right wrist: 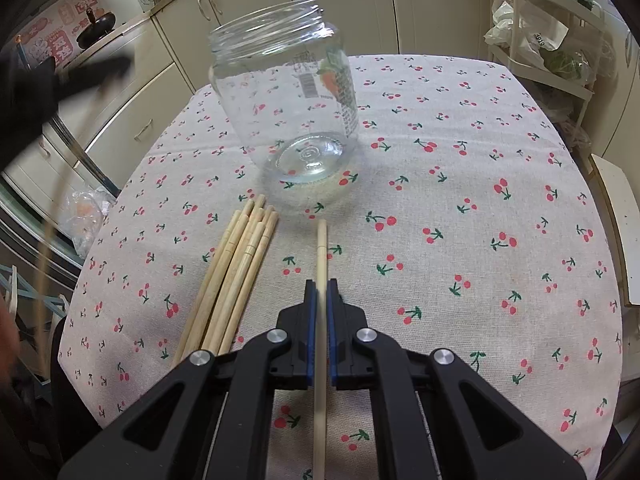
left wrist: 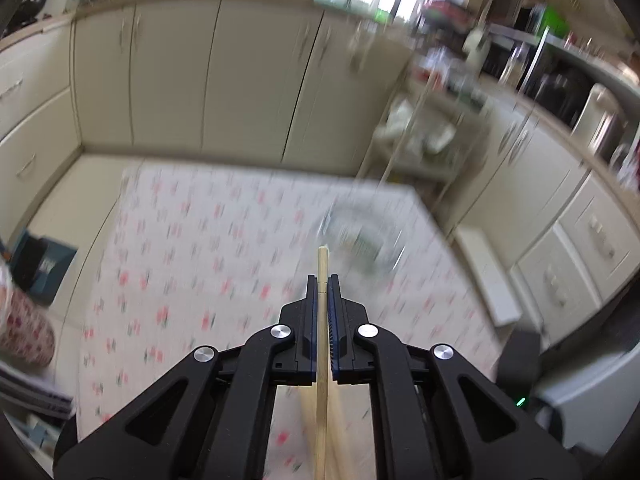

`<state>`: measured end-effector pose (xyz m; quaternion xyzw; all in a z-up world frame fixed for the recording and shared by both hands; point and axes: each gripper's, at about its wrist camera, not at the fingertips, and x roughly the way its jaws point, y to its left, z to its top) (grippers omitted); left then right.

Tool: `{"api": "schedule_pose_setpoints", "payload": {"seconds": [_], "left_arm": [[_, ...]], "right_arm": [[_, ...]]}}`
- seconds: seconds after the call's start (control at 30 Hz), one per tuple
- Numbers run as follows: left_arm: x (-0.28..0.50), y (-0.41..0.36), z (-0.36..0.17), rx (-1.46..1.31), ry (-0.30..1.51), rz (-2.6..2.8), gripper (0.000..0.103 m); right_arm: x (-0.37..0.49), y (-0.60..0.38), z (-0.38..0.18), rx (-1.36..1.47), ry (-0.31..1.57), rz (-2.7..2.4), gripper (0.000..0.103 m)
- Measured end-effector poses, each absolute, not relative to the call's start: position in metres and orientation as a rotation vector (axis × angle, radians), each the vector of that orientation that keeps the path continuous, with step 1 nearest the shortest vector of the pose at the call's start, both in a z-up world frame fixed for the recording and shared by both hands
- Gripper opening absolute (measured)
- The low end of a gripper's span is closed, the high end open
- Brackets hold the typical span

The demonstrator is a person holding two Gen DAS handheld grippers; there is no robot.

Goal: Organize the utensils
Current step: 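Lift the left gripper's stick and lower it into the glass jar while the right holds its stick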

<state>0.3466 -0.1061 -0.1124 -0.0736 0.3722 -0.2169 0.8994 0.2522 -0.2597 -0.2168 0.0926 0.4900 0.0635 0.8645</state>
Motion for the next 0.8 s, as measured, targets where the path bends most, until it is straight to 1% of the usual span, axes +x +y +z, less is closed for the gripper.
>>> {"api": "schedule_pose_setpoints", "payload": {"seconds": [0.23,0.53,0.67,0.8], "left_arm": [[0.38,-0.126,-0.064,-0.24,0.577,-0.473,0.004],[0.421,-0.147,-0.035,-0.337,0.405,-0.405,0.004],[0.436,-0.152,-0.036,-0.353,0.362,-0.358,0.004],[0.454,-0.157,-0.054,-0.352,0.362,-0.304,0.004]], "right_arm": [[0.251,-0.264,-0.218,0.227,1.011,0.147,0.006],[0.25,-0.273,-0.221,0.28,0.997,0.18,0.006],[0.25,-0.276,-0.222,0.298,0.992,0.19,0.006],[0.25,-0.278,-0.222,0.318,0.99,0.2,0.006]]}}
